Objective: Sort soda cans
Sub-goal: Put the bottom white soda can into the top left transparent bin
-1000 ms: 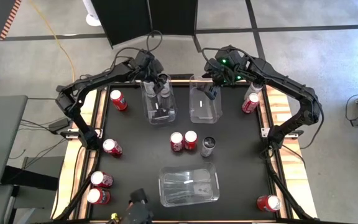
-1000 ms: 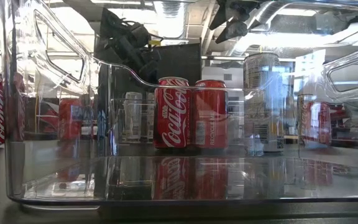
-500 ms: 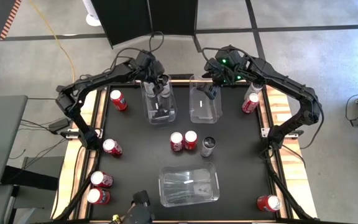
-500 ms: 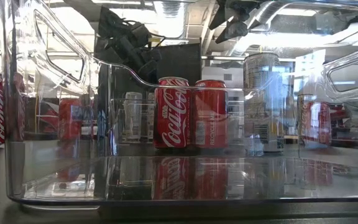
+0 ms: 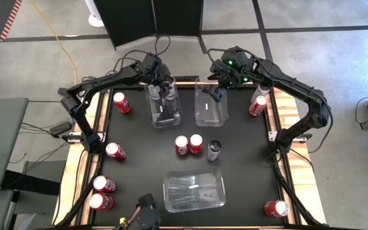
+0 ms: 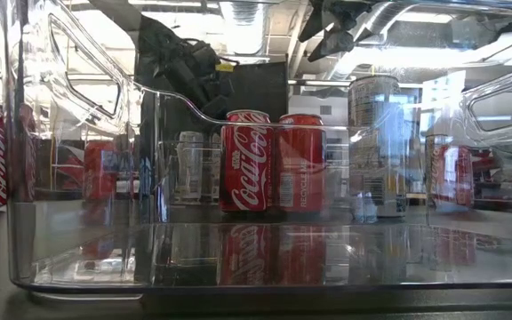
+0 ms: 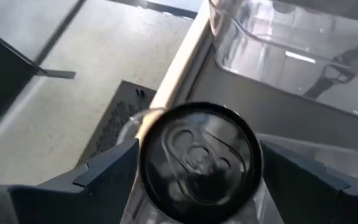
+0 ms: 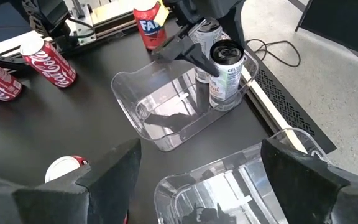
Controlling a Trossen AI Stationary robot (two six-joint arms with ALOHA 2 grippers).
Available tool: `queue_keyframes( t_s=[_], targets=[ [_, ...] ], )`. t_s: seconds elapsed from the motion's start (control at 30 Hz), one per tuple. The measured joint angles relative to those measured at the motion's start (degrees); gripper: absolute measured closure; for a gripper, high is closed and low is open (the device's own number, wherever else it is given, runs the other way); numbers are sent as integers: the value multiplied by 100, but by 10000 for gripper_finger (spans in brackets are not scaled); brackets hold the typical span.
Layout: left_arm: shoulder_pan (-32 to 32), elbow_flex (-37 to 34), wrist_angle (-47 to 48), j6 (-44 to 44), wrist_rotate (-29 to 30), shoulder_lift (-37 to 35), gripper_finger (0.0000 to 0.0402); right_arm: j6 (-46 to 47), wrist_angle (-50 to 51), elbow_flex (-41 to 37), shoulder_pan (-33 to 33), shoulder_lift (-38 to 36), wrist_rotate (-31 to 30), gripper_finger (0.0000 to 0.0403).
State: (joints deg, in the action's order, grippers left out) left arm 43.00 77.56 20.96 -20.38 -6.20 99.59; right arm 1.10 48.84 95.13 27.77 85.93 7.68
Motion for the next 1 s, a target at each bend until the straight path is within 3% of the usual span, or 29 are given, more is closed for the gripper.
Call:
queue_keyframes(
  t_s=[0.13, 0.4, 0.73, 1.0],
  targets=[
    [46, 0, -157, 154, 2, -16, 90, 0, 0, 0, -1, 0, 0, 56],
    [68, 4, -83, -19, -82, -17, 151, 0, -2, 0, 2, 0, 0, 56],
    [99, 125, -53, -582, 176, -11, 124, 101, -4, 0, 2, 0, 0, 56],
    [244, 139, 235, -272, 114, -11, 126, 199, -7, 0, 6, 0, -1, 56]
  ],
)
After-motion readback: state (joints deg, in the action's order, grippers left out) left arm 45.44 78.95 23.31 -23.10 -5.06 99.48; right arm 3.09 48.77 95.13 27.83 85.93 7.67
